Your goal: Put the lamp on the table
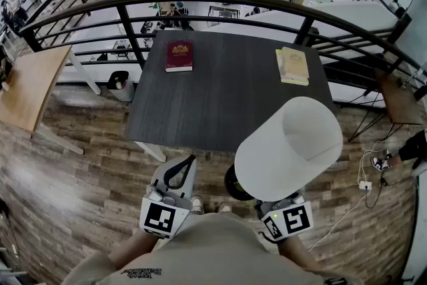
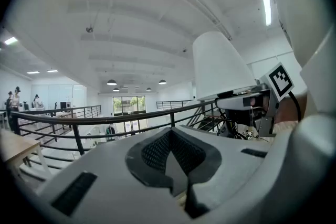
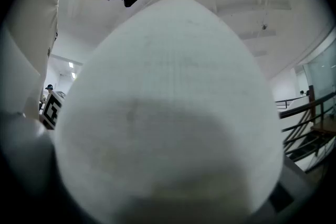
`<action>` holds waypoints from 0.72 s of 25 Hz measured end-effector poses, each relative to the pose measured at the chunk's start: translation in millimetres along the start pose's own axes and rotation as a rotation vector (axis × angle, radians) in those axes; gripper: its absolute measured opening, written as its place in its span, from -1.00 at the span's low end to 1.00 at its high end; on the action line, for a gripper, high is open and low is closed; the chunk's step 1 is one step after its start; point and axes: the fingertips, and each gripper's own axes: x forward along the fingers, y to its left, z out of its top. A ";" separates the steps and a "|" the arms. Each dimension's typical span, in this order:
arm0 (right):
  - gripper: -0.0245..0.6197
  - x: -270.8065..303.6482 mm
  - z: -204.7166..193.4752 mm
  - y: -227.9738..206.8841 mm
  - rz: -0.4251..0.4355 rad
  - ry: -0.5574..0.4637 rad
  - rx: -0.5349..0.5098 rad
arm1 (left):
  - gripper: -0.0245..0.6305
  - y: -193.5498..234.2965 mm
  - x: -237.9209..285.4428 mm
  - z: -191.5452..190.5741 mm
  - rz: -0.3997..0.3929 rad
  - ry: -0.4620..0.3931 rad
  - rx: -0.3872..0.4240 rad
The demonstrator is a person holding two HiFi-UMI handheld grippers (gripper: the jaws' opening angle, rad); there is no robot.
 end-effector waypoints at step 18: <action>-0.50 -15.4 -4.4 -17.5 -0.044 -0.014 0.030 | -0.91 -25.7 18.3 -2.9 -0.057 0.007 0.017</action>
